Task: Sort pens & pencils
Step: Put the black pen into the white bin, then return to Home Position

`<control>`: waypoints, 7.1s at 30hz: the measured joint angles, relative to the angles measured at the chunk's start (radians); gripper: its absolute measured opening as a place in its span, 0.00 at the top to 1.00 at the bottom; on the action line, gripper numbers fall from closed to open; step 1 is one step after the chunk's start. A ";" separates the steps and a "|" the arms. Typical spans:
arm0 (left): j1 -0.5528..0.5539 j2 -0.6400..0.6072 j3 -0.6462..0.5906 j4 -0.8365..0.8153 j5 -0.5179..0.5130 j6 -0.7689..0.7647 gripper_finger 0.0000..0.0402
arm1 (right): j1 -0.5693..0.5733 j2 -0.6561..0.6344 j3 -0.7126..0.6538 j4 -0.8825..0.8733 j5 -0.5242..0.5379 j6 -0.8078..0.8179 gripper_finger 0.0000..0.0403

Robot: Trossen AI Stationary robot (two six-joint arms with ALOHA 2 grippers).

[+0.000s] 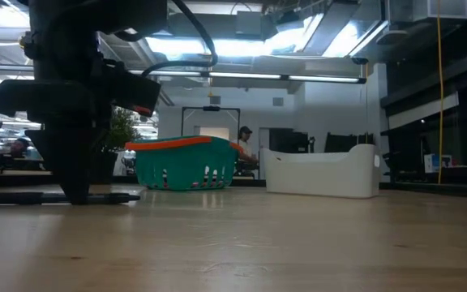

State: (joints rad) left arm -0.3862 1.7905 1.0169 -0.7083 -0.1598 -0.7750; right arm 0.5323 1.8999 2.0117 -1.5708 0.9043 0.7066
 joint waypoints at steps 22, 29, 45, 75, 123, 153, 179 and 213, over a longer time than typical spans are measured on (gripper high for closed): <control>0.138 0.007 0.190 -0.017 -0.106 0.284 0.96 | -0.031 -0.003 0.332 0.000 0.476 -0.283 0.75; 0.227 0.081 0.367 -0.027 -0.111 0.479 0.96 | -0.044 -0.109 0.294 0.092 0.445 -0.322 0.75; 0.308 0.471 0.992 -0.361 -0.217 0.796 0.96 | -0.045 -0.125 0.293 0.077 0.336 -0.395 0.75; 0.505 0.498 1.159 -0.281 -0.158 1.442 0.96 | -0.069 -0.126 0.293 0.075 0.361 -0.510 0.75; 0.537 0.657 1.159 0.060 -0.013 1.694 0.96 | -0.189 -0.127 0.293 0.079 0.296 -0.556 0.75; 0.511 0.390 1.161 -0.151 -0.224 1.289 0.78 | -0.179 -0.140 0.293 0.087 0.306 -0.543 0.75; -0.213 -0.309 0.889 -0.860 -0.828 0.122 0.93 | 0.251 -0.642 -0.419 -0.002 0.164 0.289 0.75; -0.118 -0.591 -0.492 0.787 -0.618 0.404 0.90 | 0.519 -0.858 -1.469 0.457 0.227 1.040 0.94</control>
State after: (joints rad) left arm -0.5040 1.1999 0.5247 0.0787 -0.7781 -0.3706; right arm 1.0509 1.0423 0.5431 -1.1134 1.1317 1.7465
